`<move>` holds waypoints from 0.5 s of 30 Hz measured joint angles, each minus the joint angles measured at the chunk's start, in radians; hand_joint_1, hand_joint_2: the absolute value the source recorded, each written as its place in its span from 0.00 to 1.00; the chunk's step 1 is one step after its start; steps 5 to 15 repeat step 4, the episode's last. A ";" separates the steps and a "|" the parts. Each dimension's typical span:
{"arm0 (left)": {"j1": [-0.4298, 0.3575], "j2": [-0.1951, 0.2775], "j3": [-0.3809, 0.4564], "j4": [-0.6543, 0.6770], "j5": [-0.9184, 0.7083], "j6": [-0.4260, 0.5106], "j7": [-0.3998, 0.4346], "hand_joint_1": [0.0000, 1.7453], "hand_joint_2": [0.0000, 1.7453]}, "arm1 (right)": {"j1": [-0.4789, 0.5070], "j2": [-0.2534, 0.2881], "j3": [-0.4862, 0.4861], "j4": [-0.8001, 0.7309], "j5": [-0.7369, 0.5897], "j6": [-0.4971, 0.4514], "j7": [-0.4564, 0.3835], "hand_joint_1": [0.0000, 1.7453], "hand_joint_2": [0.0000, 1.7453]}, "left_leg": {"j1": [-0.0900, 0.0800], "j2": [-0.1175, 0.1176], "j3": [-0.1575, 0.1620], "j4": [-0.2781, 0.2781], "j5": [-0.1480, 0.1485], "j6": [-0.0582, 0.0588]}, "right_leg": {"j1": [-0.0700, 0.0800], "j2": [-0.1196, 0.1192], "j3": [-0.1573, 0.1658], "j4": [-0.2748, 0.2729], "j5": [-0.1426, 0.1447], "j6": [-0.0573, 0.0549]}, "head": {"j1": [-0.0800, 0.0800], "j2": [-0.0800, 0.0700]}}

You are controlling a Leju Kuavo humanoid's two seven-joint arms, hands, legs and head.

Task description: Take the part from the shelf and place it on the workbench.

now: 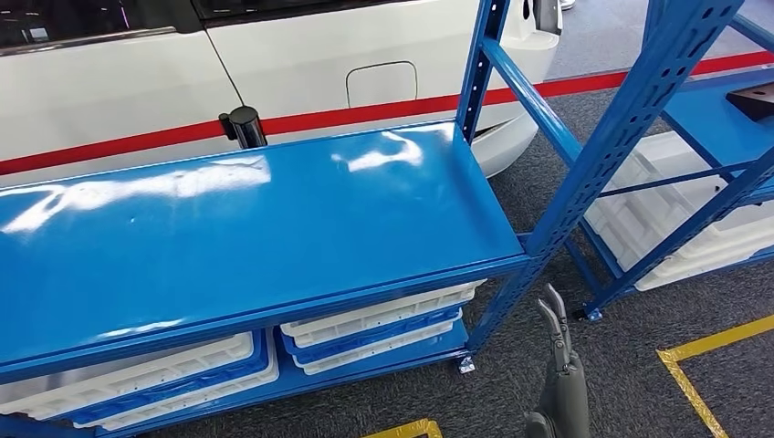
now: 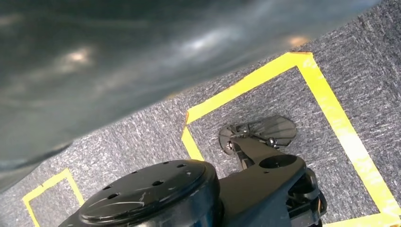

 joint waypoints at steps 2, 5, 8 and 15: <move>0.000 -0.001 0.000 0.000 -0.001 0.000 0.000 0.00 0.00 | 0.001 -0.001 0.001 -0.004 0.005 -0.002 0.002 0.00 0.00 | 0.003 0.000 0.008 -0.014 0.005 0.008 | 0.001 -0.001 0.001 -0.001 -0.001 0.005 | 0.000 0.000; 0.000 -0.003 0.000 0.000 -0.002 0.000 0.000 0.00 0.00 | 0.001 -0.002 0.001 -0.009 0.009 -0.005 0.003 0.00 0.00 | 0.010 0.000 0.023 -0.033 0.014 0.017 | 0.003 -0.001 -0.002 0.010 -0.009 0.010 | 0.001 0.000; 0.000 -0.003 0.000 0.000 -0.002 0.000 0.000 0.00 0.00 | 0.001 -0.002 0.001 -0.009 0.009 -0.005 0.003 0.00 0.00 | 0.010 0.000 0.023 -0.033 0.014 0.017 | 0.003 -0.001 -0.002 0.010 -0.009 0.010 | 0.001 0.000; 0.000 -0.003 0.000 0.000 -0.002 0.000 0.000 0.00 0.00 | 0.001 -0.002 0.001 -0.009 0.009 -0.005 0.003 0.00 0.00 | 0.010 0.000 0.023 -0.033 0.014 0.017 | 0.003 -0.001 -0.002 0.010 -0.009 0.010 | 0.001 0.000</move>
